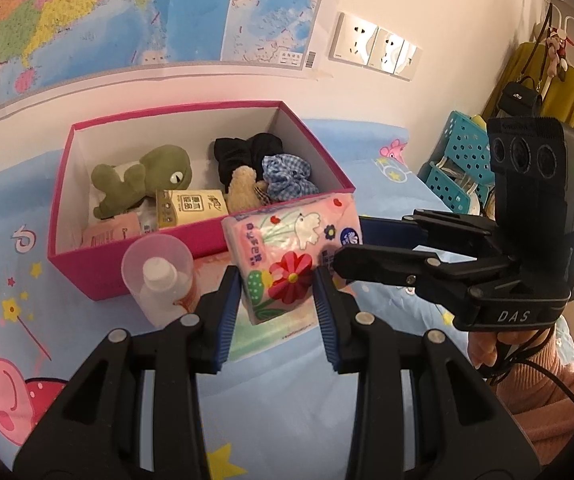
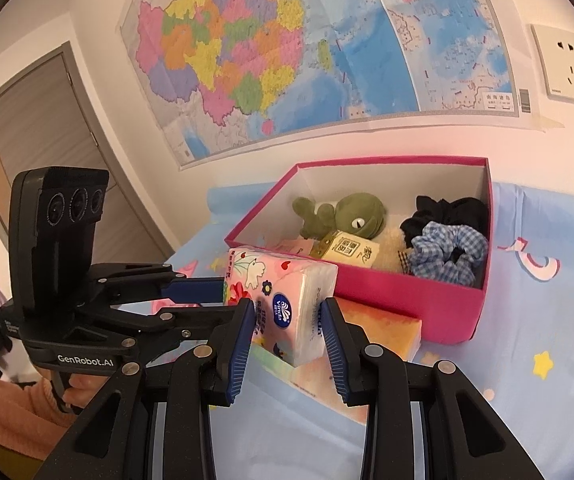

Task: Organize soft objects
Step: 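Lower the floral tissue pack into the pink box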

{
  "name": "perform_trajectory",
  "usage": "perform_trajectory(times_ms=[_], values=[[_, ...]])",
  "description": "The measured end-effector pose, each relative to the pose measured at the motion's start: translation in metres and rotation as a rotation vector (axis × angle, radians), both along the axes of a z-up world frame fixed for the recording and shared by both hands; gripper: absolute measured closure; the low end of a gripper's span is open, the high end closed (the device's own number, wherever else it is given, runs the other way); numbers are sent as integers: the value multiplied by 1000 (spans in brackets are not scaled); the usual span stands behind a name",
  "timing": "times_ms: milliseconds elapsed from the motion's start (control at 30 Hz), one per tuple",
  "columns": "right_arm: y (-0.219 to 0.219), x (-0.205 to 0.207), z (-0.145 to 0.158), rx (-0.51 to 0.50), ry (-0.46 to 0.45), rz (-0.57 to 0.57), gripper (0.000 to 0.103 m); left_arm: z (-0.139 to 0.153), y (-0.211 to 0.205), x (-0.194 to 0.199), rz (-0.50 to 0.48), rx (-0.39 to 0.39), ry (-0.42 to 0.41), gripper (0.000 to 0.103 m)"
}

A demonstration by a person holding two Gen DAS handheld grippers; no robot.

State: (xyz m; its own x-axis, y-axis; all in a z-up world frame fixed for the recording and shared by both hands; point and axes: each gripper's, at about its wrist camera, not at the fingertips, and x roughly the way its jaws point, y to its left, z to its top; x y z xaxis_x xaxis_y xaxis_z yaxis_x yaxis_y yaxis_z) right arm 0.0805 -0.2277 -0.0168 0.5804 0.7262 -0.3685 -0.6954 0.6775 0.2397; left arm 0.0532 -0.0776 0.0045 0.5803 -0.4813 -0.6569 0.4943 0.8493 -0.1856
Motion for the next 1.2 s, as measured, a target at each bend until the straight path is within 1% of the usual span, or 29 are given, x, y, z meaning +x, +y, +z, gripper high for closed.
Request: perform_trajectory(times_ms=[1200], values=[[5,9,12,11,-28,-19,68,9,1,20,15,6,-35,65]])
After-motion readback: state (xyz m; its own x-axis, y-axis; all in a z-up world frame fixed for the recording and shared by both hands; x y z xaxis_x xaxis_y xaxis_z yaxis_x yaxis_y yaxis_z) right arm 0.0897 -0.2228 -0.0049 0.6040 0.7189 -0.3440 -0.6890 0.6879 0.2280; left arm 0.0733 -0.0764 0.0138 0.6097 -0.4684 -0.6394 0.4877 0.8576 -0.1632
